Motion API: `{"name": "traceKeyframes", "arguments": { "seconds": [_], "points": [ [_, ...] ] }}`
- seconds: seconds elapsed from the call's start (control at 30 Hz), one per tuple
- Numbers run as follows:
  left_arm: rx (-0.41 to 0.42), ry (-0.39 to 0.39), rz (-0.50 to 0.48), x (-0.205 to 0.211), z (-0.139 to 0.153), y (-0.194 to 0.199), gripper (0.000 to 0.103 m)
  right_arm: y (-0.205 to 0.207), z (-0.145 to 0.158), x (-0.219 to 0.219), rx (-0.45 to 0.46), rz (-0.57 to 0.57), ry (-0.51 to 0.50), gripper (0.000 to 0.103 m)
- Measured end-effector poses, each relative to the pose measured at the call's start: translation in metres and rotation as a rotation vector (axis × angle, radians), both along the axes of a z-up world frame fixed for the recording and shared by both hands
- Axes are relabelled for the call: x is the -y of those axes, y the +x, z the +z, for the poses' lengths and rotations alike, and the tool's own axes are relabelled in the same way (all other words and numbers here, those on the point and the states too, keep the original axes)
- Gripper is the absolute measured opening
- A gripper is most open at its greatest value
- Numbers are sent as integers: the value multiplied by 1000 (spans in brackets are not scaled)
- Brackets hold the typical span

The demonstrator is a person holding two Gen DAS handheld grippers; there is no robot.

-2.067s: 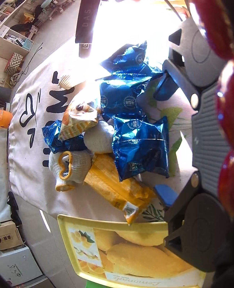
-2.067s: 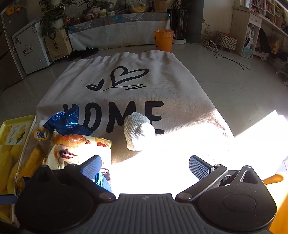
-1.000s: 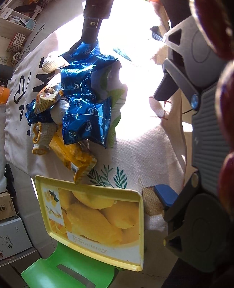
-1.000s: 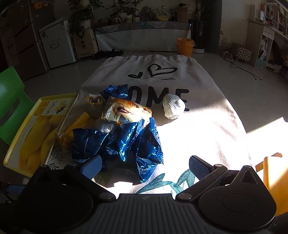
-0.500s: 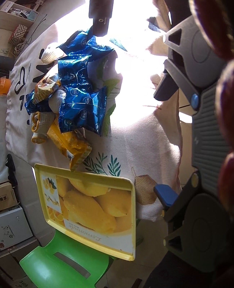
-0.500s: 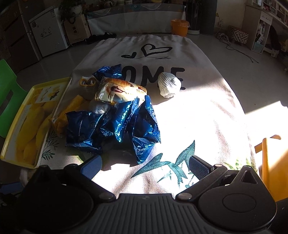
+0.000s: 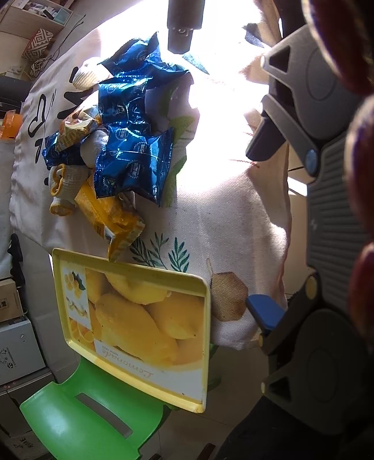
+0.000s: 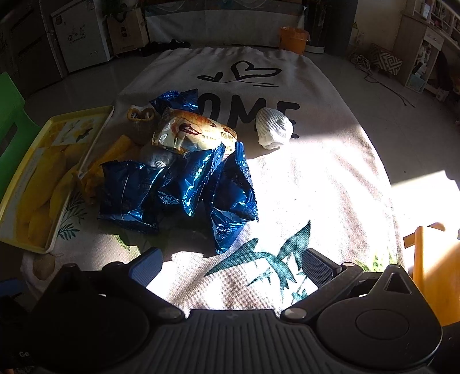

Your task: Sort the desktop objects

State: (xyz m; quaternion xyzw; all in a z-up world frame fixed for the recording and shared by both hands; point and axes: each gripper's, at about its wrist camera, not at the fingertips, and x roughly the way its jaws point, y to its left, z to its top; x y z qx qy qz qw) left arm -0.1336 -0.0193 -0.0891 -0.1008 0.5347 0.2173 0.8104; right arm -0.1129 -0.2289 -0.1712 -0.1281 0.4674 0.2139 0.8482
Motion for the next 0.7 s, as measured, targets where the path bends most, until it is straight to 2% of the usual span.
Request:
{"name": "traceKeyframes", "arguments": {
  "seconds": [0.7],
  "points": [
    [31,-3,-2,1,-1,3,103,2,-6,-9,0,5,-38,103]
  ]
}}
